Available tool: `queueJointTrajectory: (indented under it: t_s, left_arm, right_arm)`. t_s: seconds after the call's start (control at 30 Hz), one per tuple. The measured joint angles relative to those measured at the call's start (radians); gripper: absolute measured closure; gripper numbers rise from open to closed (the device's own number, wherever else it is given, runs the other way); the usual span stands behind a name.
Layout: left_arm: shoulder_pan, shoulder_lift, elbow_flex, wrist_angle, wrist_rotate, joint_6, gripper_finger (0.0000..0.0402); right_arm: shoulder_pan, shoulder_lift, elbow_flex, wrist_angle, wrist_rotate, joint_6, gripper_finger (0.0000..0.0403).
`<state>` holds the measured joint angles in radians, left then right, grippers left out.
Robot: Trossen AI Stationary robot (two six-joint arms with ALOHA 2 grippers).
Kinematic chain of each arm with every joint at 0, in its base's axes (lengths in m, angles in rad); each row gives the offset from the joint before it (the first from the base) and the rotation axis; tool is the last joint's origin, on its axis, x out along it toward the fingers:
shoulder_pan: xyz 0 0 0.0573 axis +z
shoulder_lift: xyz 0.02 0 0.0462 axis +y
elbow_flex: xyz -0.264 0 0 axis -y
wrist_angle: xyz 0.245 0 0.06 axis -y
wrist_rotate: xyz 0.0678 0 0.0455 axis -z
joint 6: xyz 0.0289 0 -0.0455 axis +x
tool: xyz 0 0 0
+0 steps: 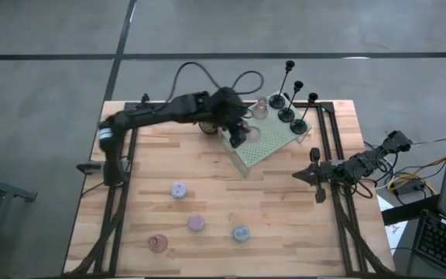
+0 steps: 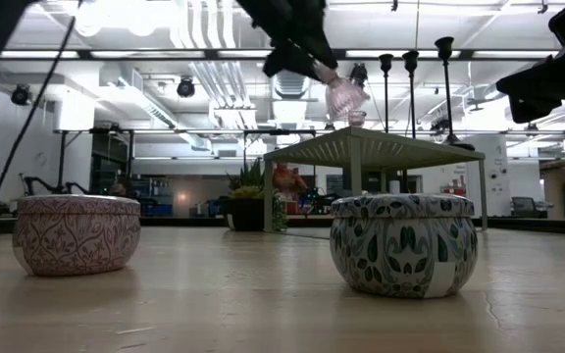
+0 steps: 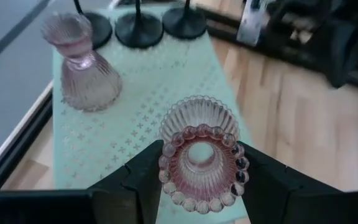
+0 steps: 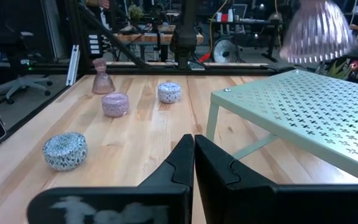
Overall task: Pick & Place candle stick holders
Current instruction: Put the top pink candle holder on the shelf aligned with the other pink candle holder
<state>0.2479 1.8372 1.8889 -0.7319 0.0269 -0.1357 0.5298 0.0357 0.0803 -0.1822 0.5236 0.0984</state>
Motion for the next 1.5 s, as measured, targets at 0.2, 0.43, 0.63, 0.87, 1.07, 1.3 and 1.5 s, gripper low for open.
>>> queueJointTrajectory:
  t_s: [0.2,0.43,0.63,0.87,1.07,1.3,1.5]
  left_arm:
    - [0.009,0.186,0.226,-0.131,-0.02,0.059,0.0217]
    - [0.01,0.328,0.42,-0.175,-0.036,0.094,0.0215]
    - [0.012,0.384,0.468,-0.166,-0.036,0.104,0.0214]
    - [0.012,0.409,0.462,-0.12,-0.036,0.104,0.0214]
    - [0.013,0.394,0.463,-0.105,-0.037,0.105,0.0214]
    - [0.012,0.356,0.463,-0.134,-0.053,0.12,0.0213]
    - [0.013,0.352,0.463,-0.086,-0.056,0.099,0.0201]
  right_arm:
    - [0.0,0.0,0.0,0.0,0.0,-0.001,0.0394]
    - [0.0,0.0,0.0,0.0,0.0,-0.001,0.0394]
    - [0.0,0.0,0.0,0.0,0.0,-0.001,0.0394]
    - [0.0,0.0,0.0,0.0,0.0,-0.001,0.0394]
    - [0.0,0.0,0.0,0.0,0.0,-0.001,0.0394]
    - [0.0,0.0,0.0,-0.001,0.0,-0.001,0.0394]
    - [0.0,0.0,0.0,0.0,0.0,-0.001,0.0394]
